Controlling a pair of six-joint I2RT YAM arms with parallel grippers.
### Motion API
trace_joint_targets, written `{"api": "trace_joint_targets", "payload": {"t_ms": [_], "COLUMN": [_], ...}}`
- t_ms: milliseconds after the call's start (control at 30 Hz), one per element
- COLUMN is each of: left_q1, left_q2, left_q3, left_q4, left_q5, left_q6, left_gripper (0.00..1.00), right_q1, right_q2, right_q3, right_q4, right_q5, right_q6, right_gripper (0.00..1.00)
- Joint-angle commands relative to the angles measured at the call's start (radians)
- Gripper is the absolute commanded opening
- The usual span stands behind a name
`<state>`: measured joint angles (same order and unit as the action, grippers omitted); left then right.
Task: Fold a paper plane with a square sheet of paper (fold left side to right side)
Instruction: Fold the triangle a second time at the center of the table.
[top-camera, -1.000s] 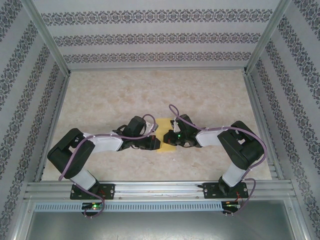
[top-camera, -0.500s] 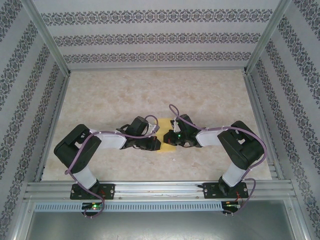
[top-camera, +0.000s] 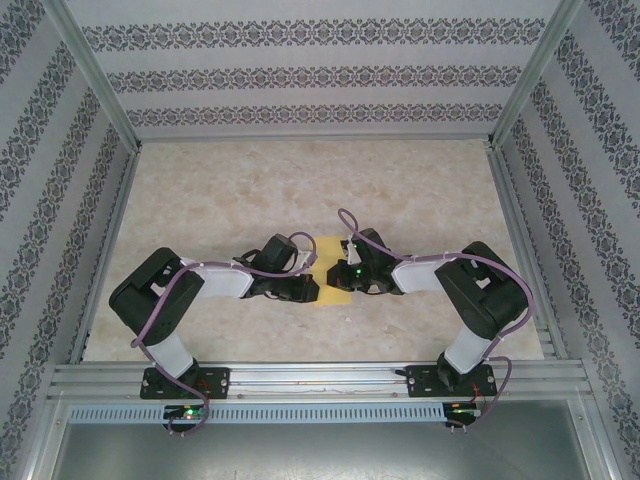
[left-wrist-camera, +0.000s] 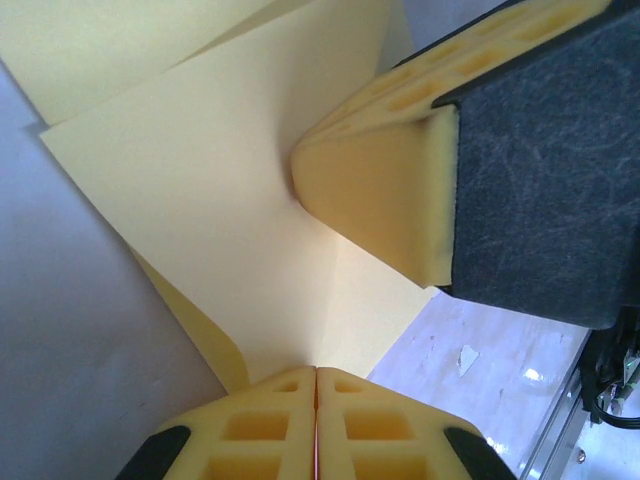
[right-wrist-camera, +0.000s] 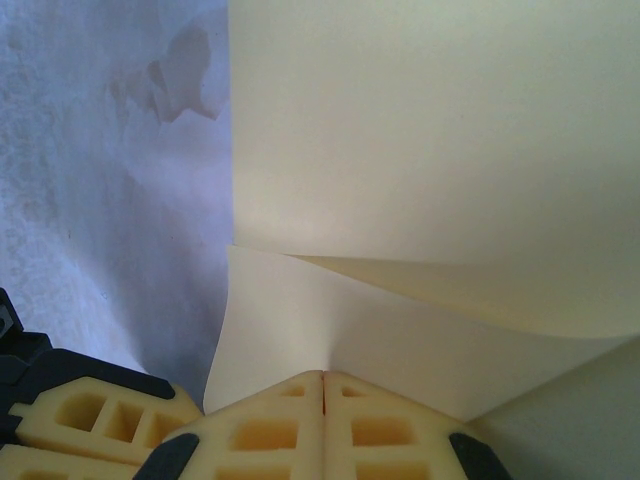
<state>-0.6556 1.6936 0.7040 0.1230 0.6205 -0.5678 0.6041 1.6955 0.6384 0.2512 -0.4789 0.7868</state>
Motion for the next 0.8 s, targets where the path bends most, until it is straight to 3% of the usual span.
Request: {"api": "trace_joint_targets", "payload": {"t_ms": [0, 333, 767], "left_q1": [-0.012, -0.012, -0.019], "left_q2": [0.021, 0.041, 0.044], "left_q3": [0.012, -0.001, -0.008], "left_q4": [-0.029, -0.038, -0.077], "left_q5": [-0.018, -0.039, -0.086], "left_q6": [0.029, 0.034, 0.052], "left_gripper": [0.08, 0.07, 0.02], "right_q1": [-0.012, -0.013, 0.008], "right_q2": [0.027, 0.005, -0.138], "right_q3": [-0.022, -0.014, -0.034], "right_q4": [-0.096, -0.095, -0.060], "right_q5": [0.025, 0.016, 0.026], "right_q6": [-0.017, -0.024, -0.021], "right_gripper": [0.00, 0.00, 0.00]}}
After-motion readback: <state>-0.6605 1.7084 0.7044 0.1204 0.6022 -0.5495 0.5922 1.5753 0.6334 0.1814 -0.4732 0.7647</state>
